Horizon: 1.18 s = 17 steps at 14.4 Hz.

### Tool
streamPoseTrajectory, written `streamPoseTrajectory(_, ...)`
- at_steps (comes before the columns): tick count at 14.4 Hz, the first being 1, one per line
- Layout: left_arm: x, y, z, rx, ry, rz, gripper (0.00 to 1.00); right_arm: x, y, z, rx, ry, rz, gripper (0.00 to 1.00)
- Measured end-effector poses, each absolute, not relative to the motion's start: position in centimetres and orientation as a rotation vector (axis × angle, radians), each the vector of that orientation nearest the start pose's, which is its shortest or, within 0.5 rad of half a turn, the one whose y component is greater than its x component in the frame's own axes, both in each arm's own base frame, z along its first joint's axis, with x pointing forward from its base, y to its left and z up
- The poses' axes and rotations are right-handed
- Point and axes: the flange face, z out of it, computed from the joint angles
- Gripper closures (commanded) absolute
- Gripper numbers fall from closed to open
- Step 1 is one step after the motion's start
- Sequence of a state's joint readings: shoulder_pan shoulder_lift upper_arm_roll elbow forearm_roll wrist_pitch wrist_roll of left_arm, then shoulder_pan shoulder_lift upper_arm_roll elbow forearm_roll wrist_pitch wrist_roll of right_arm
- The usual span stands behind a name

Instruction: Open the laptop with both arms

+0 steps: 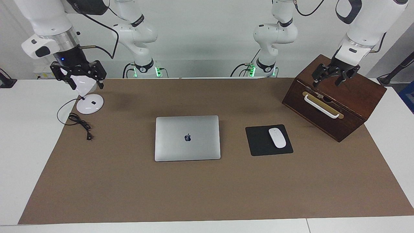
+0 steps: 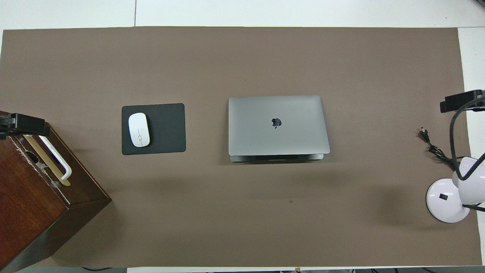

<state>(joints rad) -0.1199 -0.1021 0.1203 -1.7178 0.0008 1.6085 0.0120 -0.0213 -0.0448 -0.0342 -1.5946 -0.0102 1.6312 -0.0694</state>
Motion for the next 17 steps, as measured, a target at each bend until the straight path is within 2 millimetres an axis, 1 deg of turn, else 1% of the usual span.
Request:
streamPoseTrajectory(5,52.5,0.3,61.3,-3.157,0.019,0.012,0.00,54.6,-3.2,64.2,-3.153,-0.022,-0.122,0.00)
streamPoseTrajectory(8,52.5,0.5,61.3,-3.165,0.011,0.010,0.00,54.6,-3.2,63.6,-3.153,-0.024,-0.102,0.00)
streamPoseTrajectory(10,52.5,0.6,61.3,-3.167,0.007,0.010,0.00,54.5,-3.1,62.1,-3.145,-0.023,-0.068,0.00)
streamPoseTrajectory(12,52.5,0.6,61.3,-3.168,0.007,0.010,0.00,54.4,-2.8,59.7,-3.114,-0.019,-0.111,0.00)
streamPoseTrajectory(14,52.5,0.6,61.3,-3.168,0.007,0.010,0.00,53.6,-2.4,57.2,-3.103,-0.019,-0.120,0.00)
streamPoseTrajectory(15,52.5,0.6,61.3,-3.168,0.007,0.010,0.00,53.0,-2.2,56.4,-3.093,-0.013,-0.108,0.00)
streamPoseTrajectory(17,52.5,0.5,61.3,-3.169,0.008,0.010,0.02,52.0,-1.9,55.5,-3.049,0.022,-0.084,0.00)
